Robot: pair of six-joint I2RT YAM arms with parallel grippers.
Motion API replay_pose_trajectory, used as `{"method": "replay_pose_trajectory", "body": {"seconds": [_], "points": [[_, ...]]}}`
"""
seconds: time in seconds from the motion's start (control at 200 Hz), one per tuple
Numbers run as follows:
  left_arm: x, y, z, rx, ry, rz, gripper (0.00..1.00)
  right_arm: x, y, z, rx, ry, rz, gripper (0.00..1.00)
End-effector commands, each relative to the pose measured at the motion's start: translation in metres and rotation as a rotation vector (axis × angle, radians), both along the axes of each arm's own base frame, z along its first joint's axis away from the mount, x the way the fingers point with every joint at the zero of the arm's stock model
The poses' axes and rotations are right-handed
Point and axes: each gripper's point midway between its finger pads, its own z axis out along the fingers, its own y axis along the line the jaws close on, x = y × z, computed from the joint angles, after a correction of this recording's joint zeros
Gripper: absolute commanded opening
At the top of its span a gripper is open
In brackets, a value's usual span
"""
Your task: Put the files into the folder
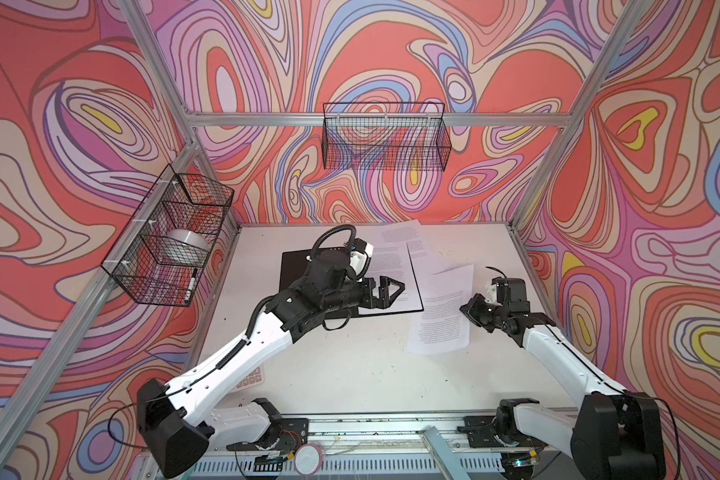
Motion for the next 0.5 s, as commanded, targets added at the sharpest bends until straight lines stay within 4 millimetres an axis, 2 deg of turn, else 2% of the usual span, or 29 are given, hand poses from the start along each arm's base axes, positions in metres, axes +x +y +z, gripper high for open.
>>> {"method": "replay_pose_trajectory", "body": {"seconds": [0.0, 0.095, 0.23, 0.406, 0.496], "points": [[-0.002, 0.043, -0.016, 0.181, -0.072, 0.101, 1.00, -0.003, -0.012, 0.024, -0.079, -0.025, -0.016, 0.00], [-0.005, 0.063, -0.007, 0.217, -0.173, 0.144, 1.00, -0.002, -0.012, 0.043, -0.101, -0.048, 0.003, 0.00], [-0.003, 0.080, -0.012, 0.270, -0.291, 0.187, 1.00, 0.002, -0.012, 0.062, -0.116, -0.080, 0.025, 0.00], [-0.001, 0.078, -0.047, 0.251, -0.244, 0.178, 1.00, 0.013, -0.010, 0.082, -0.118, -0.111, 0.032, 0.00], [-0.001, 0.075, -0.051, 0.261, -0.225, 0.142, 1.00, 0.022, -0.005, 0.098, -0.102, -0.144, 0.055, 0.00]]}}
